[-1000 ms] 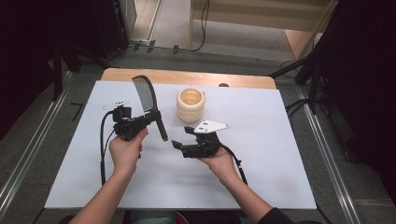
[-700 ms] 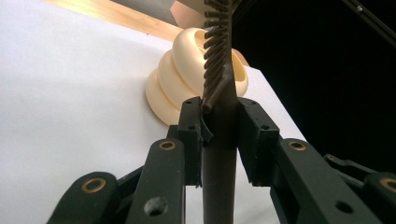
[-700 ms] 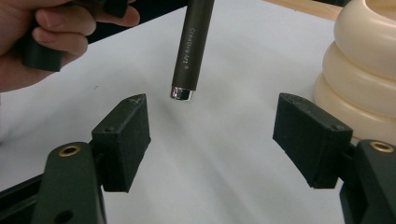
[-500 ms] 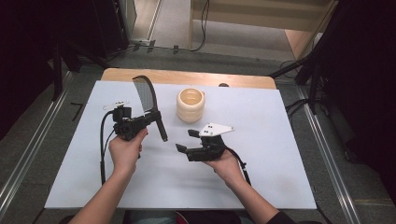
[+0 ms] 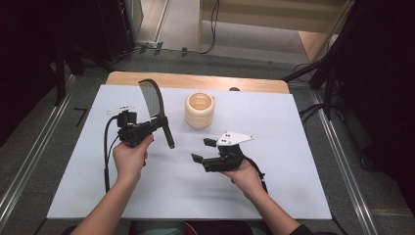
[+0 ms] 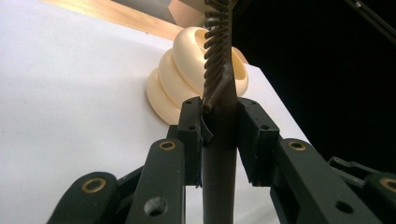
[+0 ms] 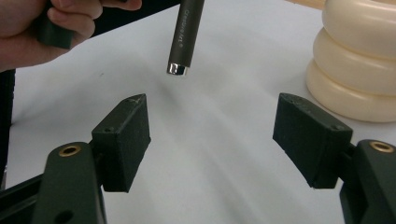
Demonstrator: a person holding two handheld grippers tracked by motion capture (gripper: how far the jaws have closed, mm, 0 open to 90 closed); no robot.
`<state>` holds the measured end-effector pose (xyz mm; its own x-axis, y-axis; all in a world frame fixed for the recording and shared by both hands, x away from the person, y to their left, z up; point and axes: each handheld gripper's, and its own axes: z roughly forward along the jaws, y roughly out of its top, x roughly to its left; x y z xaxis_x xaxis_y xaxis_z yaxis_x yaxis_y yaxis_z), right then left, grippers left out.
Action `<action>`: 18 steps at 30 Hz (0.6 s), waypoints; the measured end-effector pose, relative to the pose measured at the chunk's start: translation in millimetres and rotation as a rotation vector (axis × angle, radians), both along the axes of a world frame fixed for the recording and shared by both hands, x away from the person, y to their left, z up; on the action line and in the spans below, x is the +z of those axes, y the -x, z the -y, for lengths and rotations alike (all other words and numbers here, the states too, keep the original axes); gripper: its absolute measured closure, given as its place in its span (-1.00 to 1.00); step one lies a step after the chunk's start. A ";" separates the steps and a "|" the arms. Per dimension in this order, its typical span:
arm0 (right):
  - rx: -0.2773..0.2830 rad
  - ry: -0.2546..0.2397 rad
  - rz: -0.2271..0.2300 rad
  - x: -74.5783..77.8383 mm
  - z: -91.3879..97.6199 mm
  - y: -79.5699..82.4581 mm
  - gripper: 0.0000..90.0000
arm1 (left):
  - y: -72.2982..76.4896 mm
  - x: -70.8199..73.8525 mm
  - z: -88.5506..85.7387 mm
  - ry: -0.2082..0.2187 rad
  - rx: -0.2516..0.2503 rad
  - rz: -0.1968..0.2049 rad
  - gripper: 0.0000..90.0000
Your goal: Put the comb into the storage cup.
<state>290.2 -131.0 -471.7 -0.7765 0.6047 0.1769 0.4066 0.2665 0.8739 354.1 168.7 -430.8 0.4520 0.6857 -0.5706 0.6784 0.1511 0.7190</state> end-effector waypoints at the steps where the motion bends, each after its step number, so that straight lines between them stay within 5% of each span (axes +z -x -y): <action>1: -0.003 0.001 -0.007 0.0 1.5 1.0 -0.44 | -0.2 -0.1 -0.3 0.003 -0.001 0.000 0.63; 18: 0.018 0.005 -0.021 0.3 23.2 9.7 -0.44 | -4.0 -1.6 -0.5 0.000 -0.050 -0.006 0.63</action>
